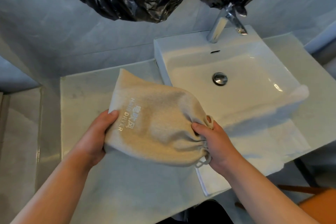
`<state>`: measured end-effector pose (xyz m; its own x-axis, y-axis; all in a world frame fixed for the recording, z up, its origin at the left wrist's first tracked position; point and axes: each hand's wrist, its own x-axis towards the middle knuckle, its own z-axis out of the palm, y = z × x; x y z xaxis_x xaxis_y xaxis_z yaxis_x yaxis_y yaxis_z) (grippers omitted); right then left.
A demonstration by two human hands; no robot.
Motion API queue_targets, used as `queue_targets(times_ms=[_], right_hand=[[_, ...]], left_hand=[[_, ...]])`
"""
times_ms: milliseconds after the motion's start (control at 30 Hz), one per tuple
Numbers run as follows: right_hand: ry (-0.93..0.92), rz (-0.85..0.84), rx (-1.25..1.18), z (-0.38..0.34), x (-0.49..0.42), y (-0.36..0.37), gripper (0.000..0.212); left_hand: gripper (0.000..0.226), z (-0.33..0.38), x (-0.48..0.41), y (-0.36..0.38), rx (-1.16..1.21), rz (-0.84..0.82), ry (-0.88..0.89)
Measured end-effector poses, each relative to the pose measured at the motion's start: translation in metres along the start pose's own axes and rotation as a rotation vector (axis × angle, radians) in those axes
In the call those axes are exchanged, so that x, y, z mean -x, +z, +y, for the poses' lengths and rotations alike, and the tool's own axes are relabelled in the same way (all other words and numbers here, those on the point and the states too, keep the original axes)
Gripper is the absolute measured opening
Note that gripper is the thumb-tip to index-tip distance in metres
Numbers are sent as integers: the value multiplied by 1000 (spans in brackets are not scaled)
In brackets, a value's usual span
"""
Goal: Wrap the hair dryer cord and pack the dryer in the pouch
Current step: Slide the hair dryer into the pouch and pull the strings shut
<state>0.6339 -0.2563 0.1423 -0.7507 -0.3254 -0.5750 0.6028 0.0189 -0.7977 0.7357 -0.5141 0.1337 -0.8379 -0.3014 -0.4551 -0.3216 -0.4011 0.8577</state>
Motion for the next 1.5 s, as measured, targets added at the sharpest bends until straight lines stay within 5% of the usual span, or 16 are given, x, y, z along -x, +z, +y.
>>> queue_targets(times_ms=[267,400,500,833,1100,1367,1500], right_hand=[[-87,62,-103,-19,31,-71,15],[-132,123,-142,-25,47,-116,23],[-143,187,-176,-28,58,-156,34],[-159,265,-286,-40,95,-295,24],[-147,320,-345,-61,98,-373,35],[-156,355,-365,-94,59,-411,28],[-140,378,-332,-117,21,-425,27]], left_hand=[[27,7,14,82,-61,-85,31],[49,2,16,129,-128,-138,48],[40,-8,17,172,-147,-159,39],[29,-51,34,316,-203,-248,43],[67,-74,25,393,-208,-230,-8],[29,-64,-26,445,-214,-299,9],[30,-58,-69,466,-183,-271,-12]])
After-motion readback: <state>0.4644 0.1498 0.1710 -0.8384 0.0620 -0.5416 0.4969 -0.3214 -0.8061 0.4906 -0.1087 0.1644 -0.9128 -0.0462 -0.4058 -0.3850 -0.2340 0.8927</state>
